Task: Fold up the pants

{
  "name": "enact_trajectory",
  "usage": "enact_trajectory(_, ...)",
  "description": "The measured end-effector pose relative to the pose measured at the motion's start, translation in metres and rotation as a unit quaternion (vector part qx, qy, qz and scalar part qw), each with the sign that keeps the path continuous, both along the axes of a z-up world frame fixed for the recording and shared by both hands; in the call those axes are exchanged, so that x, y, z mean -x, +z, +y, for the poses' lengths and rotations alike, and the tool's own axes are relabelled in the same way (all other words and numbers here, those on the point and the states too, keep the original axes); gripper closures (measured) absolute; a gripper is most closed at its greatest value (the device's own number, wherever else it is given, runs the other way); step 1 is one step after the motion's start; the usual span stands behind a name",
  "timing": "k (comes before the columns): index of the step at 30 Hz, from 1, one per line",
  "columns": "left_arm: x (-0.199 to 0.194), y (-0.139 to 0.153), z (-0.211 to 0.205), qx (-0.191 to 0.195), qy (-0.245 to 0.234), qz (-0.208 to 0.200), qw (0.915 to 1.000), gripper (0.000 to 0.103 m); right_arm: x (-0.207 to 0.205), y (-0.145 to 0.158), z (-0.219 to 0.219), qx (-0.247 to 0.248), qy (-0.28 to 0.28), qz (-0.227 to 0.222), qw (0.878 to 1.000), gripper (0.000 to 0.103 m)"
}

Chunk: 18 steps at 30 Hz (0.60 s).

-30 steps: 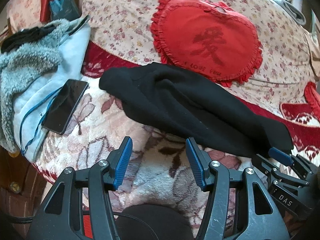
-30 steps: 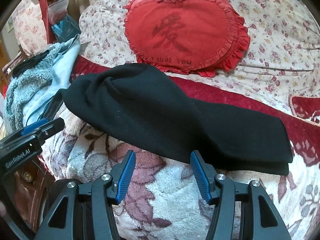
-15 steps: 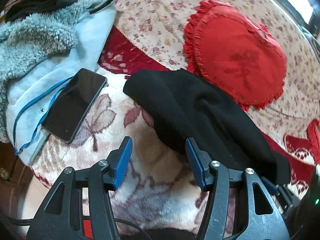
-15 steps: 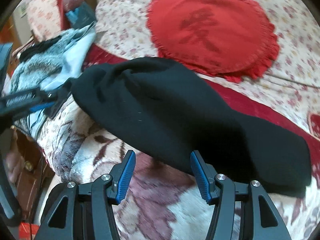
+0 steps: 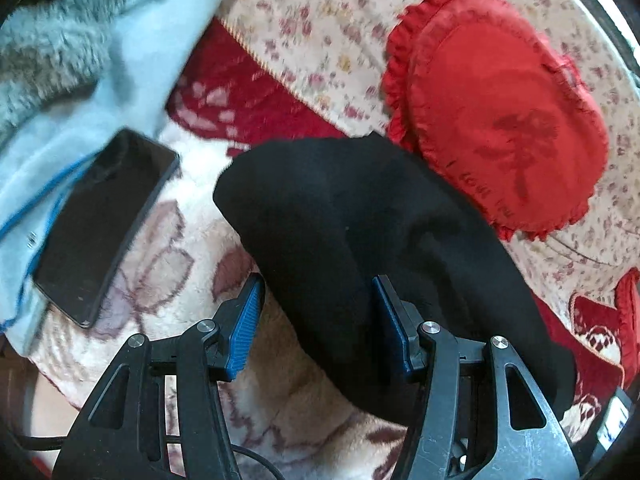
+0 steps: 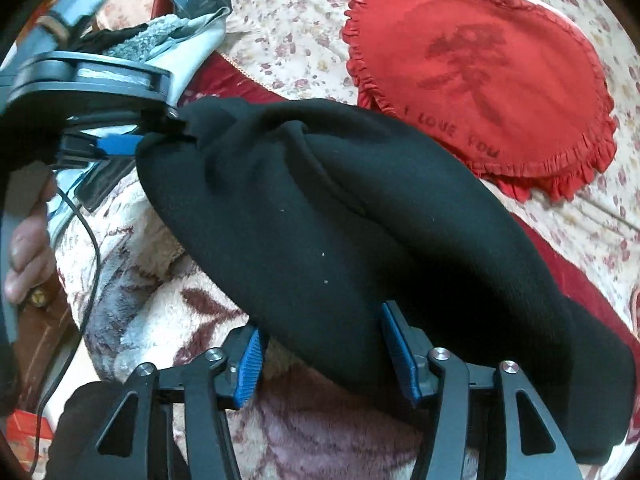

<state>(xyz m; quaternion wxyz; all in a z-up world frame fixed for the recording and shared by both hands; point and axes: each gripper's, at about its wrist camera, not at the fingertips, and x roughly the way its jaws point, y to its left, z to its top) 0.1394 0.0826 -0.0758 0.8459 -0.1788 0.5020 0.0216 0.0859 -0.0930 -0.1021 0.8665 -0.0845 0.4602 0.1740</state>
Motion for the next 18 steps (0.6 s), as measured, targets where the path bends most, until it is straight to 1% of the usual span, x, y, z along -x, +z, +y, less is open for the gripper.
enact_trajectory(2, -0.004, -0.010, 0.000, 0.006, 0.004, 0.013, 0.9999, 0.048, -0.001, -0.001, -0.001, -0.011, -0.001, -0.005, 1.000, 0.060)
enact_trajectory(4, -0.006, -0.016, 0.001, 0.014, 0.007, 0.018, 0.9997, 0.048, -0.003, 0.000, -0.002, -0.023, 0.001, -0.009, 1.000, 0.069)
enact_trajectory(5, -0.006, -0.018, 0.001, 0.021, 0.009, 0.019, 0.9996, 0.051, -0.002, 0.000, -0.003, -0.025, 0.003, -0.012, 1.000, 0.071)
enact_trajectory(6, -0.005, -0.018, 0.002, 0.033, 0.008, 0.015, 0.9993, 0.066, -0.002, 0.001, -0.002, -0.030, 0.007, -0.016, 0.999, 0.077)
enact_trajectory(7, -0.003, -0.017, 0.001, 0.042, 0.003, 0.013, 0.9990, 0.077, -0.001, 0.002, -0.002, -0.034, 0.010, -0.018, 0.999, 0.081)
enact_trajectory(8, -0.001, -0.015, -0.002, 0.037, 0.000, 0.012, 0.9993, 0.079, -0.001, 0.003, -0.002, -0.038, 0.010, -0.019, 0.999, 0.083)
enact_trajectory(9, 0.003, -0.010, -0.005, 0.024, -0.003, 0.006, 0.9997, 0.088, 0.001, 0.005, -0.003, -0.045, 0.010, -0.018, 0.999, 0.086)
enact_trajectory(10, 0.006, -0.006, -0.006, 0.019, -0.007, 0.001, 0.9998, 0.091, 0.003, 0.007, -0.004, -0.053, 0.010, -0.017, 0.998, 0.087)
enact_trajectory(15, 0.042, 0.019, -0.003, 0.028, -0.020, -0.032, 0.9989, 0.093, 0.014, 0.027, -0.019, -0.096, 0.011, -0.013, 0.995, 0.090)
enact_trajectory(18, 0.072, 0.027, 0.002, 0.014, -0.024, -0.046, 0.9986, 0.093, 0.032, 0.039, -0.022, -0.116, 0.029, -0.008, 0.993, 0.090)
